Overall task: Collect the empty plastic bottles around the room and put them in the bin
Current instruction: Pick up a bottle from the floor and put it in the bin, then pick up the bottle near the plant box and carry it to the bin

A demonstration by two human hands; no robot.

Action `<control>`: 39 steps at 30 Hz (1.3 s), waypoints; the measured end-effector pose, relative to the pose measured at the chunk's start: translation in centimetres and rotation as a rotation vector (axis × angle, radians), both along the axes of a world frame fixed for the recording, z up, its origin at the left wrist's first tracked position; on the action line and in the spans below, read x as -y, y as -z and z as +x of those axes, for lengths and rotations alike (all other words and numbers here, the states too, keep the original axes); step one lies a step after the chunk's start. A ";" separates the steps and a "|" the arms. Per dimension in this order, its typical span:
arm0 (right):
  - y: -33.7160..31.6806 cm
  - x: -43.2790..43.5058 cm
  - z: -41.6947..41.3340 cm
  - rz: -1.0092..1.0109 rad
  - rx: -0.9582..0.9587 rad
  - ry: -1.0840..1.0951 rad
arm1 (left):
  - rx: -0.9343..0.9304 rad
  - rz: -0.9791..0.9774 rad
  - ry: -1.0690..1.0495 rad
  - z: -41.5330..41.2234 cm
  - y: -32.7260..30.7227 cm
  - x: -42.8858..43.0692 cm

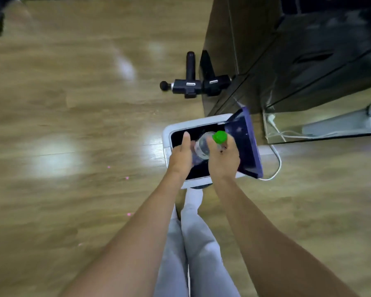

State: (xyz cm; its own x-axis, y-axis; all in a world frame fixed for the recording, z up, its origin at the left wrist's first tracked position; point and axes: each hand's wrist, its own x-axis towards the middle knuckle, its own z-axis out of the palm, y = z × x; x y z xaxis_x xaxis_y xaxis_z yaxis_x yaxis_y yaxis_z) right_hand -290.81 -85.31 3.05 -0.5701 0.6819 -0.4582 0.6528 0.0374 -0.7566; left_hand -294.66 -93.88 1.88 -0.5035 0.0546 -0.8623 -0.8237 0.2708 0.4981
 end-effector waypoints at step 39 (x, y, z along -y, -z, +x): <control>-50.1 -7.7 15.6 0.167 -0.807 0.515 | -0.982 0.648 0.661 7.5 -51.6 -12.9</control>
State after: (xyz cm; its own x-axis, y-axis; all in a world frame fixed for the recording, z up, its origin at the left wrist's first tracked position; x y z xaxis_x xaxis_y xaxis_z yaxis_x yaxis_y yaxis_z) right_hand -275.24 -77.62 53.20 -0.2836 0.9567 0.0649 -0.0933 0.0398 -0.9948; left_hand -287.11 -81.00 53.51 -0.6143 0.7814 0.1096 0.1367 -0.0314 0.9901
